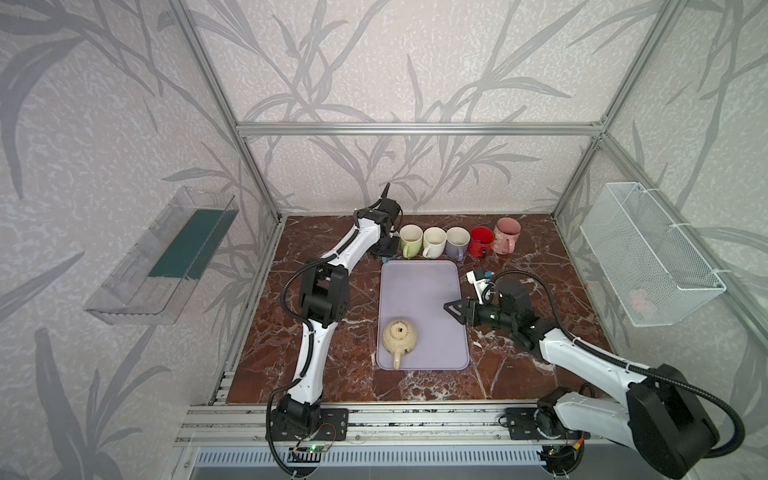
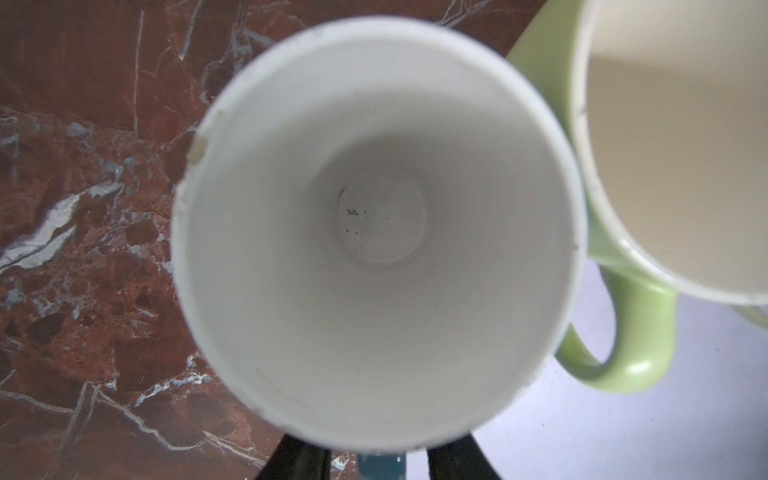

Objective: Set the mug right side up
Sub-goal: 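Lower the upright blue dotted mug beside the green mug and open the left gripper, then lift the left gripper away while both grippers move toward the cream mug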

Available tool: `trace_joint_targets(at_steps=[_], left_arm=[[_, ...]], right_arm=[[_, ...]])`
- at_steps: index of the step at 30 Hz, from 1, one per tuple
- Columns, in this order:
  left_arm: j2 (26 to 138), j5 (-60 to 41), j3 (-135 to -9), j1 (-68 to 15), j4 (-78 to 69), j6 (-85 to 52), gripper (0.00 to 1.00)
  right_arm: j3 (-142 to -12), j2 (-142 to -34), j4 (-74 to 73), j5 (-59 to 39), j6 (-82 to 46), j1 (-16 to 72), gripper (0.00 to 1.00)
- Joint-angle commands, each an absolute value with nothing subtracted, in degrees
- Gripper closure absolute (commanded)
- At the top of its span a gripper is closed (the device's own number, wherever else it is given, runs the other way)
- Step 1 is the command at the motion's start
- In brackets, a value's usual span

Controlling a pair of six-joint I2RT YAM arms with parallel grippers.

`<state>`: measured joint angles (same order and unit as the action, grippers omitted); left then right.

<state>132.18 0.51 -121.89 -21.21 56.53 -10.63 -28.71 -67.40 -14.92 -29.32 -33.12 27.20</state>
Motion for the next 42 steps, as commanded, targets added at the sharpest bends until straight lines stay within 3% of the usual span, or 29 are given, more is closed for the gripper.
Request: trace_joint_targets(at_steps=[1,18,31,42], left_arm=[[129.5,0.6,-122.4,-21.0,58.2,-10.7,0.62],[113.9,0.5,-110.9,-21.5,54.4,-11.1,0.53],[86.3,-5.2,-79.3,-26.1,45.9,-15.0,0.52],[67.7,-3.1,-58.1,-34.2,44.6,-23.9,0.54]], right_arm=[[-28.5,-65.8,-14.4,-28.8,-32.3,27.4,0.47],[-30.5,-64.4,-9.4,-26.9,-29.5,28.5,0.46],[-35.7,-64.6,0.3,-21.7,-24.7,34.8,0.45],[-35.2,-64.6,3.6,-18.1,-24.5,40.5,0.45]])
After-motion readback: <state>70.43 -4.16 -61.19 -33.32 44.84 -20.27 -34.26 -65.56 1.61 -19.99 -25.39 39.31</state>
